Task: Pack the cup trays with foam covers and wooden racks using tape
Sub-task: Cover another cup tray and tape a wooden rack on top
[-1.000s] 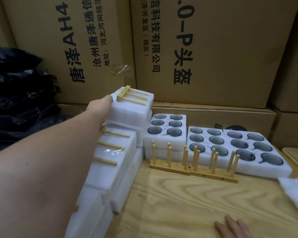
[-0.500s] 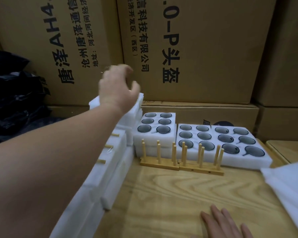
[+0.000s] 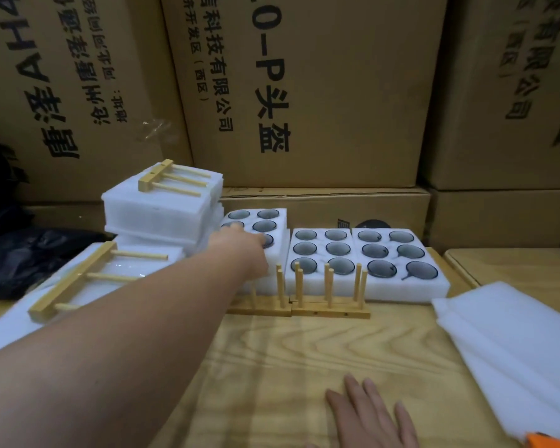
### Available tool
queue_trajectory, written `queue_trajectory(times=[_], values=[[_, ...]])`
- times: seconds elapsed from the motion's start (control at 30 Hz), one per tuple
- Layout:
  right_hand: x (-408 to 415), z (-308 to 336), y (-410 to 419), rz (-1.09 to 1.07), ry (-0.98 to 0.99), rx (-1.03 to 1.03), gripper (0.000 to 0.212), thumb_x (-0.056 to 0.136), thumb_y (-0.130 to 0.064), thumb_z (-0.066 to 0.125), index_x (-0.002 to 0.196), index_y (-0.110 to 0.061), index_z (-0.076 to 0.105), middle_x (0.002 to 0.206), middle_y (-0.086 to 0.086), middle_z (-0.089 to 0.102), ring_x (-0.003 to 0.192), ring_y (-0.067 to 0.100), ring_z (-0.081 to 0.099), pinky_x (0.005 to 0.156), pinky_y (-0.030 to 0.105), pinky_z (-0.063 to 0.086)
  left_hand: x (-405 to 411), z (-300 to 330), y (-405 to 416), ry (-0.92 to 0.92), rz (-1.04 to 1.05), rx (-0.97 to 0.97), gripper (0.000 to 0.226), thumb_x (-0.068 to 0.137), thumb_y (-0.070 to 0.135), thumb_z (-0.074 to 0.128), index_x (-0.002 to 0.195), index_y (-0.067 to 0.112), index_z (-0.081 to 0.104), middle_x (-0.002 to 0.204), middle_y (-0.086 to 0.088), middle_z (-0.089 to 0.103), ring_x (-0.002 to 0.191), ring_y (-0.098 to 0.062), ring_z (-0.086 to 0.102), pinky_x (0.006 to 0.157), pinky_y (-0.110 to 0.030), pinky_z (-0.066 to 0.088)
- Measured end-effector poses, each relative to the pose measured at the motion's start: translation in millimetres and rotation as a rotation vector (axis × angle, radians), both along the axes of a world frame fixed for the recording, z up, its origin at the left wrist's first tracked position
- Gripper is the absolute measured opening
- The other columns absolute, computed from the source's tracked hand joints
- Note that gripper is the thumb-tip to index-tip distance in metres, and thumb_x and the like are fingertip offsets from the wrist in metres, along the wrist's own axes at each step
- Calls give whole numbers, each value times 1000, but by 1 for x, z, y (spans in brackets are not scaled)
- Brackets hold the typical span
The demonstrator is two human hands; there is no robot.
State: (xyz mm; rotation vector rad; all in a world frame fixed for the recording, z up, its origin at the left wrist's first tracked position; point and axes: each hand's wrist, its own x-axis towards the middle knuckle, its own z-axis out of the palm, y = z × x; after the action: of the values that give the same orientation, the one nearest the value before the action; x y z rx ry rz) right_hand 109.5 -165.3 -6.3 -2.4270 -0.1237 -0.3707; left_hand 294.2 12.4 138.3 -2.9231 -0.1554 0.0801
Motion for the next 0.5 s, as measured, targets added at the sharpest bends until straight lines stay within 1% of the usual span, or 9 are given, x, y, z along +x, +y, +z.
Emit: queue_trajectory(times=[0.03,0.1,0.17,0.23,0.3,0.33,0.37,0.4,0.5], values=[[-2,6,-2,67,27,-74,44,52,-29,59,76,1,80,98,23,76,97,46,72,95,49,35,2,-1,0,-4,13,-40,57,91,42,44,146,54,34,155,-8,32,142,-30,34,111,-40,37],[-3,16,-12,171,221,-405,65,61,-64,68,117,-32,75,143,-2,59,128,20,61,104,38,27,6,-4,-1,-21,28,-97,57,88,42,48,142,54,40,152,-1,38,144,-25,27,111,-39,38],[6,9,-25,148,260,-439,77,81,-81,45,150,-52,26,168,-15,-3,156,9,2,121,40,1,9,-6,-2,13,61,-120,58,85,44,50,140,55,39,148,3,41,144,-26,26,110,-42,39],[9,6,-24,144,268,-329,80,82,-84,40,152,-54,13,166,-13,-20,155,11,-13,121,42,-7,9,-6,-2,88,89,-104,59,83,43,49,139,55,36,143,4,45,138,-30,37,106,-45,44],[3,10,-22,166,262,-369,69,76,-80,52,138,-50,52,166,-3,22,150,12,31,117,37,8,7,-5,-2,108,89,-72,54,84,43,50,136,53,37,137,6,49,133,-30,43,104,-47,45],[0,13,-24,130,233,-327,66,61,-80,57,113,-43,73,147,3,56,128,15,61,110,33,16,7,-6,-1,91,85,-69,51,85,44,51,134,52,38,137,7,49,134,-28,42,105,-47,45],[0,10,-22,92,149,-274,67,47,-80,55,90,-35,81,119,4,74,104,17,73,106,29,16,7,-7,0,69,82,-74,48,87,45,53,132,52,40,138,8,49,137,-27,39,106,-47,44],[0,6,-19,92,111,-267,69,44,-79,51,78,-28,83,103,4,79,97,16,72,108,28,13,7,-8,1,51,86,-84,46,88,46,55,131,53,41,139,8,48,139,-26,37,106,-47,42],[-3,0,-17,113,133,-228,66,54,-66,50,77,-15,84,100,7,79,104,14,58,115,31,5,2,-11,-3,4,140,-105,44,91,37,52,132,53,44,137,0,47,134,-29,40,102,-46,38]])
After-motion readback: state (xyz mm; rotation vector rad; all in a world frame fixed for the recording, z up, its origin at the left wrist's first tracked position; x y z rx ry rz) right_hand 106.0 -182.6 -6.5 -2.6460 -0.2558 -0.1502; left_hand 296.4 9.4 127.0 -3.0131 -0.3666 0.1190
